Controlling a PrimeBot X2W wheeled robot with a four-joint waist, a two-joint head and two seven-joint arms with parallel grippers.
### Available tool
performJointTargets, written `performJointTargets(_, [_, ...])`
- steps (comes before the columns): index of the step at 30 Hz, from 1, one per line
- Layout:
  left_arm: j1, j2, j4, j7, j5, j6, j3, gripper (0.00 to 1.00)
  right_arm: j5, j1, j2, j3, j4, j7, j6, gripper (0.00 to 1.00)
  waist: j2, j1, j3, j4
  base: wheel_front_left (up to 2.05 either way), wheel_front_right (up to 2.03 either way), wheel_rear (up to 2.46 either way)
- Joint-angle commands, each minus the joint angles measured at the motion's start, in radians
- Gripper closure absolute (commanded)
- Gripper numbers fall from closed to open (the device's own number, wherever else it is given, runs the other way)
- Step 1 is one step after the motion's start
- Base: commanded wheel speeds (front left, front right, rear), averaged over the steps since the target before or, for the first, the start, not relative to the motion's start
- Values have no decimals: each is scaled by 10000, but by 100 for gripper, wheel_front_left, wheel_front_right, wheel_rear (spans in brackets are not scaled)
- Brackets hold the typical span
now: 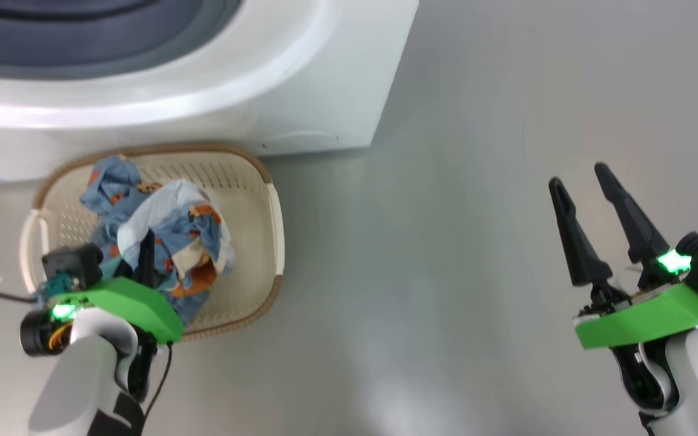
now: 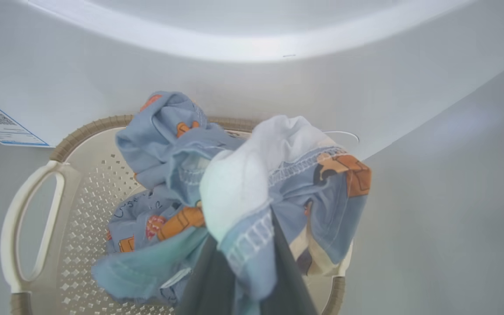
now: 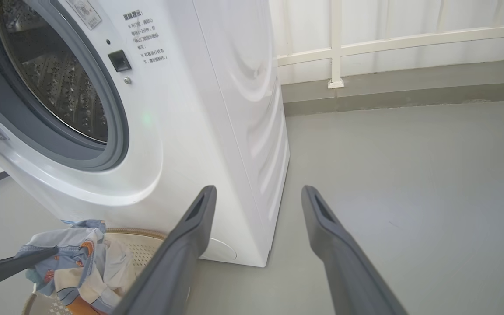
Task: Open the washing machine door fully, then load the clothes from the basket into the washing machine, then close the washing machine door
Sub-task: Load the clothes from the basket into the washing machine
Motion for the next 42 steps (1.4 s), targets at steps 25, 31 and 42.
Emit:
performJointTargets(25, [4680, -356, -6670, -89, 1996, -97, 1946, 100, -137, 2193, -89, -628, -115, -46, 29, 0, 0, 2, -2756, 293, 0, 0, 0])
performJointTargets(31, [5551, -419, -7685, -89, 1888, 187, 2013, 100, -144, 2305, -68, -750, -161, -46, 29, 0, 0, 2, -2794, 289, 0, 0, 0])
performJointTargets(42, [5054, -427, -8465, -89, 1522, 613, 1606, 100, -177, 2158, 22, -833, -309, -46, 29, 0, 0, 2, -2369, 263, 0, 0, 0])
